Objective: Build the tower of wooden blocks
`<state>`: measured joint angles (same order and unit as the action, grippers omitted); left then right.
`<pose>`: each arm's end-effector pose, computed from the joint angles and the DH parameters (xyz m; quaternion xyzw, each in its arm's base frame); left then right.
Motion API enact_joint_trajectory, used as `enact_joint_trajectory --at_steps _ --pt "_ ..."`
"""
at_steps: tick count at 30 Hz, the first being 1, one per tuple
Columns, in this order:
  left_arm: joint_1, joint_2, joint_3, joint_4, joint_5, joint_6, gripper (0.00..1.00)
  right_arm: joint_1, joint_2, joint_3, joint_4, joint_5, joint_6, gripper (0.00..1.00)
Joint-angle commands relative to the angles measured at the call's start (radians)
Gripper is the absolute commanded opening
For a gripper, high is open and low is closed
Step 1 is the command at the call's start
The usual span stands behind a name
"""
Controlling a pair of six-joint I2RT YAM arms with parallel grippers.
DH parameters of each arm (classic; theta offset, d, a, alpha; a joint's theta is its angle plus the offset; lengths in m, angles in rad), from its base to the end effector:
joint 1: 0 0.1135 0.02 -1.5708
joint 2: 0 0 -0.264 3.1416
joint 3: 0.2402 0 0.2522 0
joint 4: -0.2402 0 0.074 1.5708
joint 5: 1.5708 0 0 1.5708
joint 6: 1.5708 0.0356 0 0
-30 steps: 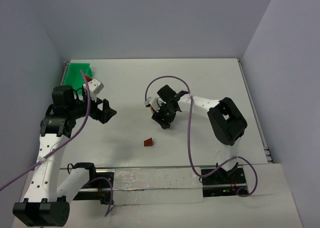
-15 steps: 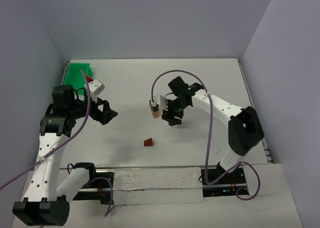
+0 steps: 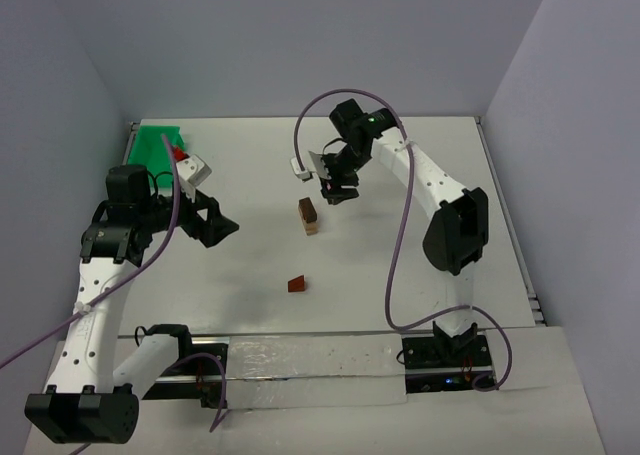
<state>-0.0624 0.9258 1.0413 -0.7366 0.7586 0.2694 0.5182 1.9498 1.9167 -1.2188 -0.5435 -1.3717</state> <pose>0.1770 -0.0356 0.3542 0.3034 0.7868 -0.2837 0.4565 0.3360 0.2128 0.3114 -0.7958 0.5226 0.1779 0.2489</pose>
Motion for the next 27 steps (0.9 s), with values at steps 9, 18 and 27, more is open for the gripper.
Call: enact_joint_trajectory --at_steps 9,18,27 --pt "0.012 0.0 0.002 0.085 0.083 -0.081 0.98 0.059 0.181 0.234 -0.06 -0.012 0.009 0.42" --pt "0.028 -0.018 -0.023 0.1 0.116 -0.117 0.98 0.096 0.248 0.286 -0.045 0.0 0.071 0.42" --pt "0.04 -0.017 -0.002 0.095 0.112 -0.16 0.99 0.107 0.278 0.287 -0.023 0.005 0.118 0.42"
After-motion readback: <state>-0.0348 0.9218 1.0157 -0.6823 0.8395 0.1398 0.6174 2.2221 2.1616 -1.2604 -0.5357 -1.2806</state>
